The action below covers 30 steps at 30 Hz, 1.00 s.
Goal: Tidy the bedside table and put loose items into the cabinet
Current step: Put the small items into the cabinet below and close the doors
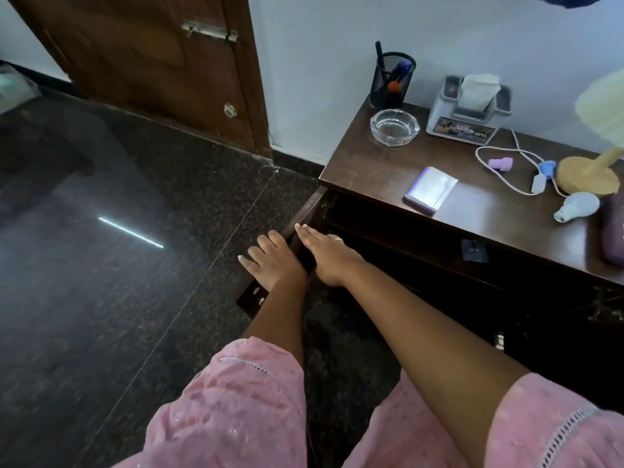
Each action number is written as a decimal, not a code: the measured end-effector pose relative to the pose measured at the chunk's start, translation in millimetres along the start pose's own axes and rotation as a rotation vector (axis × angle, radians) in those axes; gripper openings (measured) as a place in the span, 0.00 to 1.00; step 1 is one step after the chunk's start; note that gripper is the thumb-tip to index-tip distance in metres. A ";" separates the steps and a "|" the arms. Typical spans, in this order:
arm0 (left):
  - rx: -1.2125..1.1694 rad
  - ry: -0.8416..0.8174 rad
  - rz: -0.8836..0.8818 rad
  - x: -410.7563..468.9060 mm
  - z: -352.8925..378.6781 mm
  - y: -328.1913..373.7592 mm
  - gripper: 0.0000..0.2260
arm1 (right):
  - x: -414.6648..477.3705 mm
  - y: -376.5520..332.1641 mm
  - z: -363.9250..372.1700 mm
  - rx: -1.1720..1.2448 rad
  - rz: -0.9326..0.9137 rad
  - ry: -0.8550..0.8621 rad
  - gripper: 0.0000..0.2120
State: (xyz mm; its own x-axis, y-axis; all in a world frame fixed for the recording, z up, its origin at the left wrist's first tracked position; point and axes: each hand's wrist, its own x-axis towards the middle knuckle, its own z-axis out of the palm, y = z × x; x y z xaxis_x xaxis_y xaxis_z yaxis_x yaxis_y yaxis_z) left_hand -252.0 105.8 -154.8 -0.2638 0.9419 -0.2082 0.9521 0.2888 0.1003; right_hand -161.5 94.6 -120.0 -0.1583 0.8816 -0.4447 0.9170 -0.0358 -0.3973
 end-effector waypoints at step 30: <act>-1.142 -0.307 0.041 -51.5 -23.8 220.0 0.16 | -27.7 196.6 -48.6 -0.217 0.123 0.771 0.31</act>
State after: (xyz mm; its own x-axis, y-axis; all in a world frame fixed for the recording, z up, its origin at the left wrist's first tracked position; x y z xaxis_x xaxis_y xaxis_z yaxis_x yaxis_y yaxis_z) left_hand -32.6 124.9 -98.8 -0.0398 0.9184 -0.3937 0.2281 0.3919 0.8913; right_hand 40.9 86.0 -146.7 0.1725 0.9567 0.2345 0.9746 -0.1313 -0.1815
